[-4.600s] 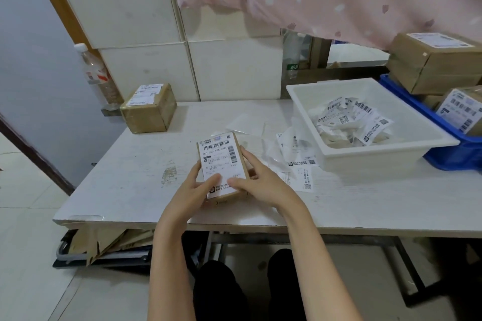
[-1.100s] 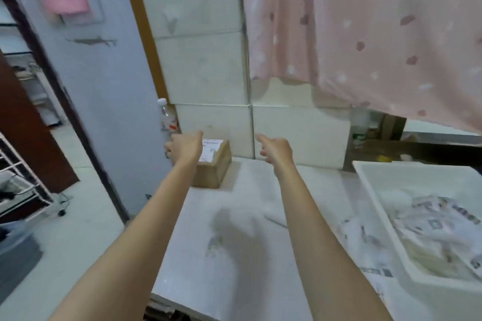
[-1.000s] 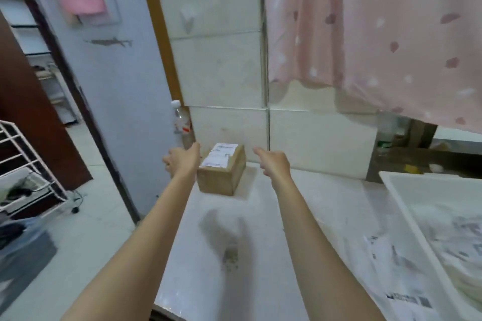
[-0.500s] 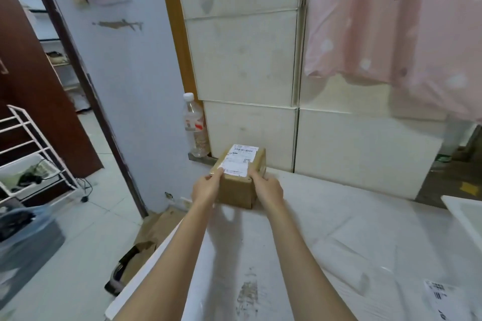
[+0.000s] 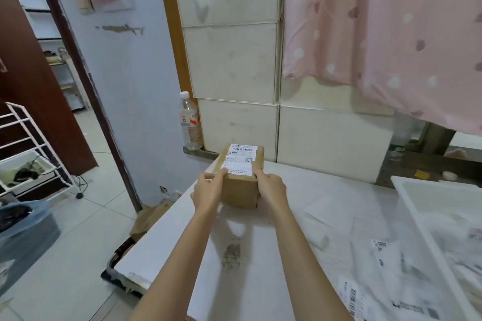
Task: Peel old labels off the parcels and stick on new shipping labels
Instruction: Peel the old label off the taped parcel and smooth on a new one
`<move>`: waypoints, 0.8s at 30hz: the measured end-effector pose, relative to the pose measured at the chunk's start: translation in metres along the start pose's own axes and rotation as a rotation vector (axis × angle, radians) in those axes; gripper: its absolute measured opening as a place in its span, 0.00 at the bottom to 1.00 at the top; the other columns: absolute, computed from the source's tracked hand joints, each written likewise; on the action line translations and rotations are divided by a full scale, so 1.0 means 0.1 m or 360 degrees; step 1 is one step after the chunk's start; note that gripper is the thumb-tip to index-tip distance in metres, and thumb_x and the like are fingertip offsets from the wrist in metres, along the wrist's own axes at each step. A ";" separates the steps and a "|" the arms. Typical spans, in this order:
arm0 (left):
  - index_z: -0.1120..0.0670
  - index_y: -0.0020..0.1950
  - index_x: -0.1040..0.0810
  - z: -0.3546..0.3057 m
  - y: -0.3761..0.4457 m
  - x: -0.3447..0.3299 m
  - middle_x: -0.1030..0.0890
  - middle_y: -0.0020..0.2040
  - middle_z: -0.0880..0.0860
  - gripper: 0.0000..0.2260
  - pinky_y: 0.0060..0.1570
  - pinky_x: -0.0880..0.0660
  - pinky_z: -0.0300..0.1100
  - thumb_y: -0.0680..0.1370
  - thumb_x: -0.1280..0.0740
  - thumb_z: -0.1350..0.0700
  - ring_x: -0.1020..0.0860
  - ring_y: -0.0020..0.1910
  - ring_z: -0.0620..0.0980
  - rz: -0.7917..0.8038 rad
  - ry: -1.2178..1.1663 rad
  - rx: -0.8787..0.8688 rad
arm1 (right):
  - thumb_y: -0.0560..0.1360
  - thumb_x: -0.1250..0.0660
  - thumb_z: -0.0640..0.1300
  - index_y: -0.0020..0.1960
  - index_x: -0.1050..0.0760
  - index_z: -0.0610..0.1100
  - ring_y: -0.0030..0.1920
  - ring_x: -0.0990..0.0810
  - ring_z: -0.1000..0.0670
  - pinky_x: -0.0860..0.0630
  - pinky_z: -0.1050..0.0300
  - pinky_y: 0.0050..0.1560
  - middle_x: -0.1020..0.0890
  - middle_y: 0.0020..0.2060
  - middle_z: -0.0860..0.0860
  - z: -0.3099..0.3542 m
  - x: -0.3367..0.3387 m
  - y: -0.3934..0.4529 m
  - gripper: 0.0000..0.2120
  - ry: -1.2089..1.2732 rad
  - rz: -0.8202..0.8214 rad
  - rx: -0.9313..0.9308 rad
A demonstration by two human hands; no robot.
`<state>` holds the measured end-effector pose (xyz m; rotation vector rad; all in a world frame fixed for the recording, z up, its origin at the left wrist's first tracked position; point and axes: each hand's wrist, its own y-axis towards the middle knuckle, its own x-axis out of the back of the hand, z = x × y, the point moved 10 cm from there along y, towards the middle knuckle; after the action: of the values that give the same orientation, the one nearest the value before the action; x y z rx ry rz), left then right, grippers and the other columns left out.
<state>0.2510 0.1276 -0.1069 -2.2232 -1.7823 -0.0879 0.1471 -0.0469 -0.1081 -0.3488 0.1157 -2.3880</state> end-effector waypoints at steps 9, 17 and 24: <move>0.53 0.54 0.30 0.14 -0.86 0.03 0.24 0.56 0.57 0.18 0.40 0.33 0.44 0.75 0.33 0.42 0.25 0.57 0.56 0.0038 -0.0028 -0.0123 | 0.75 0.39 0.63 0.35 0.34 0.45 0.43 0.27 0.46 0.31 0.55 0.45 0.25 0.40 0.48 -0.11 0.51 -0.81 0.23 -0.0069 0.0022 0.0008; 0.54 0.66 0.30 0.31 -1.47 -0.08 0.23 0.59 0.53 0.37 0.45 0.28 0.46 0.62 0.38 0.35 0.24 0.55 0.54 0.0444 0.0332 -0.0140 | 0.61 0.36 0.55 0.42 0.22 0.42 0.41 0.21 0.47 0.21 0.47 0.54 0.19 0.38 0.48 -0.35 0.81 -1.45 0.19 -0.0115 0.0191 -0.0066; 0.53 0.61 0.27 0.40 -1.71 -0.20 0.21 0.51 0.51 0.33 0.41 0.25 0.45 0.61 0.35 0.36 0.22 0.46 0.52 0.0622 0.0511 -0.0220 | 0.67 0.40 0.49 0.52 0.21 0.37 0.39 0.22 0.48 0.22 0.51 0.48 0.19 0.39 0.49 -0.58 0.96 -1.69 0.21 -0.0139 0.0225 -0.0160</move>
<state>0.0760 0.1525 -0.1177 -2.4428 -1.1885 -0.4668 -0.0464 0.0146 -0.1131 -0.4759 0.2136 -2.2290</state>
